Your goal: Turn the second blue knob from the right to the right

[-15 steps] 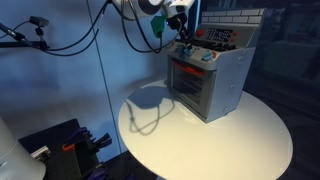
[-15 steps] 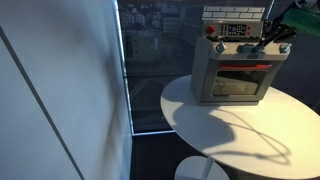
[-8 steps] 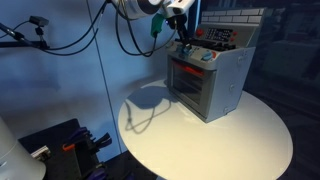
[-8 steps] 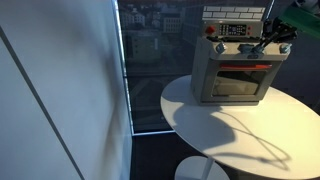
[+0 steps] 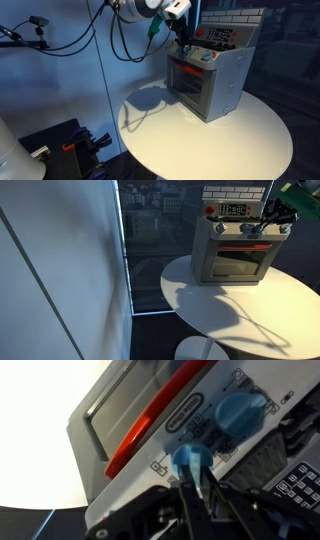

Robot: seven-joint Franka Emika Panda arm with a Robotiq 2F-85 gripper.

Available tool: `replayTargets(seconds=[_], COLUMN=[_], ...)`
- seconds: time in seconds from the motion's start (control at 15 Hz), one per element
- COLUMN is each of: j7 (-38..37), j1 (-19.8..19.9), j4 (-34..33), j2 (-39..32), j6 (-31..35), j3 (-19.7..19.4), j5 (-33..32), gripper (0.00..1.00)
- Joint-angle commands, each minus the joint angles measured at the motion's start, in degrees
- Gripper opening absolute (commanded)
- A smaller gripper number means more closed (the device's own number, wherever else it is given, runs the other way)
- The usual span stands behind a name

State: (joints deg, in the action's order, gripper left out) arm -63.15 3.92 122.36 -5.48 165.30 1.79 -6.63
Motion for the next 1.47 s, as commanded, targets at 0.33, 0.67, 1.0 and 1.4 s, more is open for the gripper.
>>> replayTargets(seconds=[0.33,0.67,1.0,1.4], j7=[-9.60,-8.38,-3.27,9.14], j1=[-0.48,-0.42,-1.58,-3.87], j4=[5.18,6.55,9.48,12.13], j2=[3.78,6.03,11.53,19.38], j6=[7.38,7.46,4.27,-6.26], j3=[-0.54,-0.10,0.80,0.13], j5=[-0.48,-0.20,3.71,11.63], gripper=[0.05,0.55,0.94,1.00])
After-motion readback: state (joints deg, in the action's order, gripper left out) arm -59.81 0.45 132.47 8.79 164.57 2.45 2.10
